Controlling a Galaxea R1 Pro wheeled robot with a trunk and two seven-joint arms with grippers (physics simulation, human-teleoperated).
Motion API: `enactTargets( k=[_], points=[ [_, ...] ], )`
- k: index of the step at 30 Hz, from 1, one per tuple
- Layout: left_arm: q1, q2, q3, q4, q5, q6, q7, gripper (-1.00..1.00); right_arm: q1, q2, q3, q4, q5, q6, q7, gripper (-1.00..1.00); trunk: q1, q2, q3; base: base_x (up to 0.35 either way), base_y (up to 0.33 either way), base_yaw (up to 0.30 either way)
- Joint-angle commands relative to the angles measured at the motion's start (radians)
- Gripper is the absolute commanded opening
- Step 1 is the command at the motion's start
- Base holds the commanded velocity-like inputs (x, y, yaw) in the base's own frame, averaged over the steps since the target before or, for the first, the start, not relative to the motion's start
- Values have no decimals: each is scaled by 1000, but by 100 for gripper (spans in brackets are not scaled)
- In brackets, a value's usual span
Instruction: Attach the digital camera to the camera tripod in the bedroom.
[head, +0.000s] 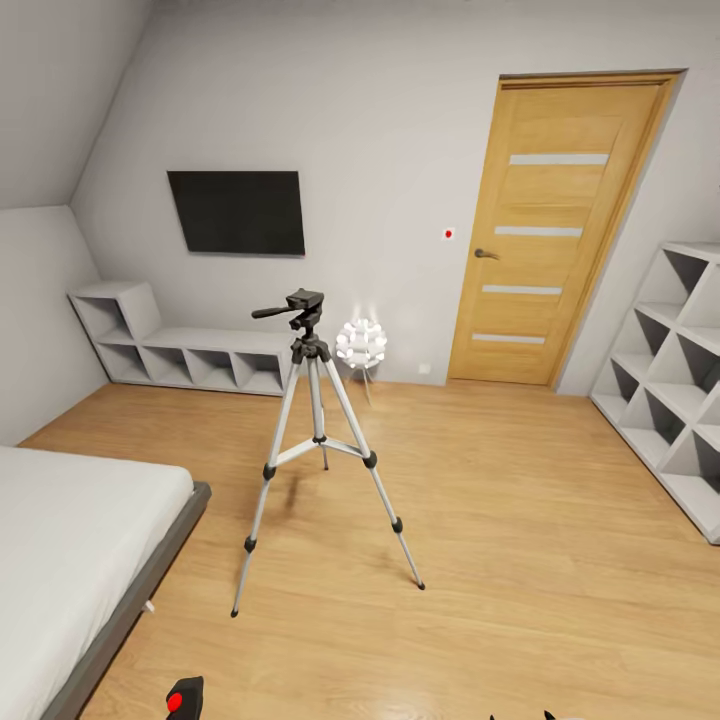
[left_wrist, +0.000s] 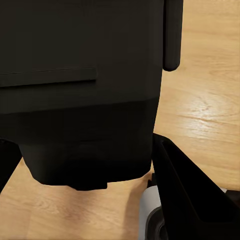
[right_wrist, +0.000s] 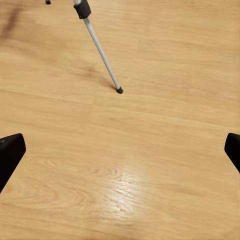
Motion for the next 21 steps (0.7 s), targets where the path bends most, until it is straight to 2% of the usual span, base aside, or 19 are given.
enactTargets(
  k=[1, 21],
  points=[
    [-2, -1, -9, 3, 3, -5, 3, -100, -1, 0, -3, 1, -2, -3, 6, 100, 1, -2, -2, 0, 0, 0],
    [-2, -1, -9, 3, 3, -5, 3, -100, -1, 2, -1, 1, -1, -1, 7, 100, 1, -2, -2, 0, 0, 0]
  ],
)
